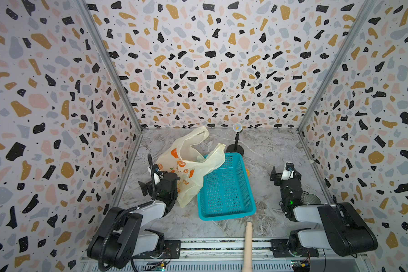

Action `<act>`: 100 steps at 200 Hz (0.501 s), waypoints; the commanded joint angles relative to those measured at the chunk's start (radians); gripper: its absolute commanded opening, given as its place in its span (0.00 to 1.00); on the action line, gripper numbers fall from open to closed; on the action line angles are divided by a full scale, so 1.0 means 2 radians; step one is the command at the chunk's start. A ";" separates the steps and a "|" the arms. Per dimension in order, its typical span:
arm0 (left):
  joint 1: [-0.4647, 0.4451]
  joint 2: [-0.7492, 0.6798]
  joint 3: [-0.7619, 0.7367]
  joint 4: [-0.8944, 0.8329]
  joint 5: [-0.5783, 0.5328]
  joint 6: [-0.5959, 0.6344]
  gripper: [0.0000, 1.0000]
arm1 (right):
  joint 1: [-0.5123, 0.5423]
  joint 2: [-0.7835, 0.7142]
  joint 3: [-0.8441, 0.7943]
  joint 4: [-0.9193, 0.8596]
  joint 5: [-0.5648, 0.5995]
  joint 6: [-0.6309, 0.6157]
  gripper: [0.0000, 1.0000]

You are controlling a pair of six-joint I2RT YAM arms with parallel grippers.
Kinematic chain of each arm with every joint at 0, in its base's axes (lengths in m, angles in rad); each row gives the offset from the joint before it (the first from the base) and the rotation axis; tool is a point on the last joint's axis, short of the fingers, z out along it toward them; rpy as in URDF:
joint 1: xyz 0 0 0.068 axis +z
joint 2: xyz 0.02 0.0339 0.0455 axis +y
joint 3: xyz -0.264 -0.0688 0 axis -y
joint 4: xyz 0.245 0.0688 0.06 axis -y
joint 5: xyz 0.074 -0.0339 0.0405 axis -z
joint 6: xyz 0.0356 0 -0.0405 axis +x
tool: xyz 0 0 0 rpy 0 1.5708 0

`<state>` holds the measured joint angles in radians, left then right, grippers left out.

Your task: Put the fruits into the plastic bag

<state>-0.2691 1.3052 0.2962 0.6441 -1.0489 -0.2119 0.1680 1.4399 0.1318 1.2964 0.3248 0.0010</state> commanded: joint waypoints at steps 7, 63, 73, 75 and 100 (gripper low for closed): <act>0.021 0.012 0.002 0.112 0.073 0.032 0.97 | -0.010 0.019 0.022 -0.008 -0.045 -0.006 0.99; 0.067 0.050 -0.030 0.222 0.205 0.066 0.92 | -0.033 0.023 0.031 -0.016 -0.070 0.006 0.99; 0.071 0.060 -0.055 0.273 0.245 0.081 0.92 | -0.032 0.022 0.030 -0.015 -0.070 0.006 0.99; 0.072 0.065 -0.060 0.287 0.248 0.082 0.92 | -0.032 0.022 0.031 -0.016 -0.070 0.006 0.99; 0.074 0.066 -0.055 0.281 0.243 0.078 0.95 | -0.031 0.022 0.031 -0.017 -0.067 0.005 0.99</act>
<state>-0.1310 1.4498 0.1837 1.0950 -0.6476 -0.0875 0.1047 1.5059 0.1802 1.2682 0.1963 0.0010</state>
